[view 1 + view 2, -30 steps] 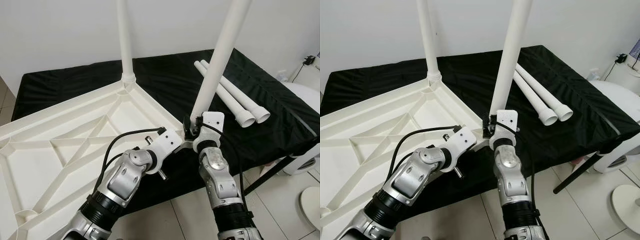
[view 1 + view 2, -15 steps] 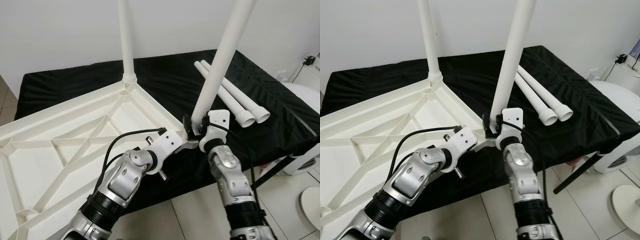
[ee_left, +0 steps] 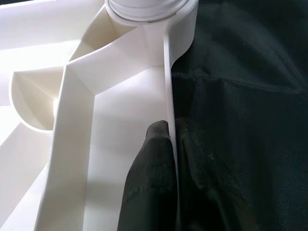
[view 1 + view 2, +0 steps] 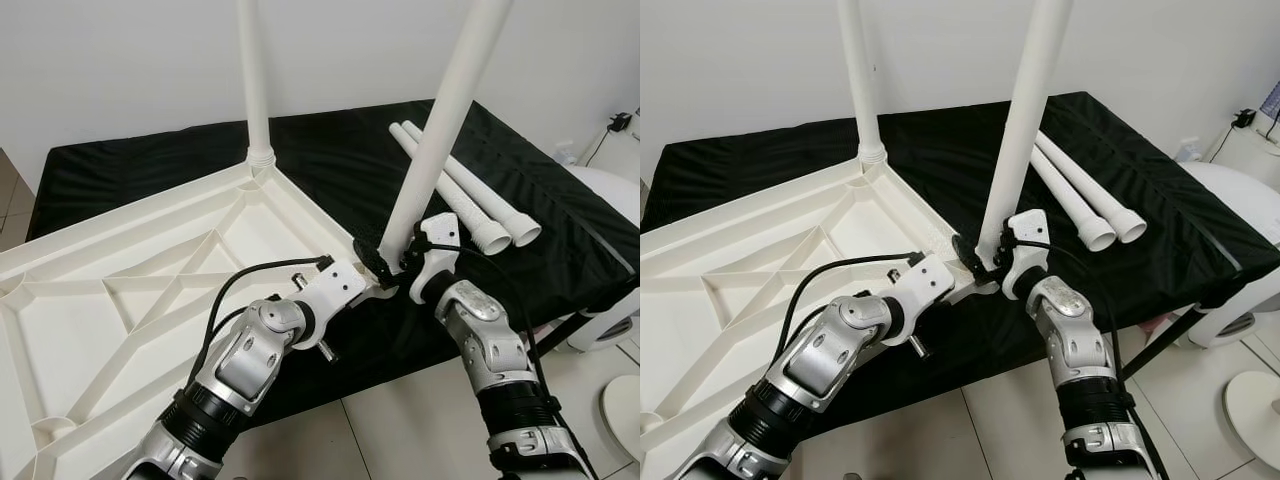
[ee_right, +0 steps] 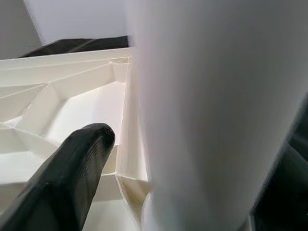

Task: Building children table

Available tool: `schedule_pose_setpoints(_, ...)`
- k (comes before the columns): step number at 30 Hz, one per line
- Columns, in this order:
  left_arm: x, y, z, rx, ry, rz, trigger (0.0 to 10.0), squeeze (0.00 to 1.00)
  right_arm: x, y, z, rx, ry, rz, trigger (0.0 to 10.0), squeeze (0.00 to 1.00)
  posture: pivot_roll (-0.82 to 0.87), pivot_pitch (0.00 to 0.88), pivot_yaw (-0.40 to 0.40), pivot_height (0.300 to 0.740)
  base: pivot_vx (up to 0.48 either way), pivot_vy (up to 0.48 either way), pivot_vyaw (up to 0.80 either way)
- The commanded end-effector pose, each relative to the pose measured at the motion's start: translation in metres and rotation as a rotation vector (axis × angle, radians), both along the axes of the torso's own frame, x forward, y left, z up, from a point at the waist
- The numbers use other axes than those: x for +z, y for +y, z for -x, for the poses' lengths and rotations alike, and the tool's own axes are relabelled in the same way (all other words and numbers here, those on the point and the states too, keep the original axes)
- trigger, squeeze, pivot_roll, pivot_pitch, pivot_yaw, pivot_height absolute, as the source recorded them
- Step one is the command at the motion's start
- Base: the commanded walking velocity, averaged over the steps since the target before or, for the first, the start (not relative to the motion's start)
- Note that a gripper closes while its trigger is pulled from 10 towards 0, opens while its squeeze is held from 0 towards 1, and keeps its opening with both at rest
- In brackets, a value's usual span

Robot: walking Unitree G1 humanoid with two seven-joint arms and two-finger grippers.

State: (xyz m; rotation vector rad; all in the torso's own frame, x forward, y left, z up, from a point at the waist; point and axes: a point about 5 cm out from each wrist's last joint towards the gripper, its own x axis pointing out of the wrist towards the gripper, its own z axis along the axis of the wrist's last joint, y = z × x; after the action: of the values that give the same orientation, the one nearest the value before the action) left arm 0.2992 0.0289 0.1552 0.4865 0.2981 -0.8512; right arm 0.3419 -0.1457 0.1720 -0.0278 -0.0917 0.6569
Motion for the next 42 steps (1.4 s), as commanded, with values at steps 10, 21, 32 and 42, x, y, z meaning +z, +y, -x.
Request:
schedule_pose_setpoints(10, 0.016, -0.007, -0.001, -0.025, -0.09, 0.021, 10.0, 0.0, 0.008, -0.009, -0.009, 0.183, 0.012, 0.052, 10.0, 0.0, -0.08, 0.09, 0.013, 0.74, 0.0, 0.0, 0.0)
schedule_pose_setpoints(21, 0.016, -0.007, -0.001, -0.024, -0.09, 0.021, 10.0, 0.0, 0.01, -0.014, -0.013, 0.243, 0.012, 0.056, 2.0, 0.0, -0.08, 0.089, 0.011, 0.74, 0.0, 0.0, 0.0)
schedule_pose_setpoints(32, 0.016, -0.007, 0.0, -0.029, -0.092, 0.021, 10.0, 0.0, 0.005, -0.017, -0.008, 0.238, 0.016, 0.019, 0.0, 0.0, -0.08, 0.077, 0.014, 0.74, 0.0, 0.0, 0.0)
schedule_pose_setpoints(42, 0.015, -0.008, 0.001, -0.035, -0.09, 0.021, 10.0, 0.0, -0.002, -0.013, -0.008, 0.139, 0.01, -0.028, 10.0, 0.0, -0.08, 0.069, 0.011, 0.74, 0.0, 0.0, 0.0)
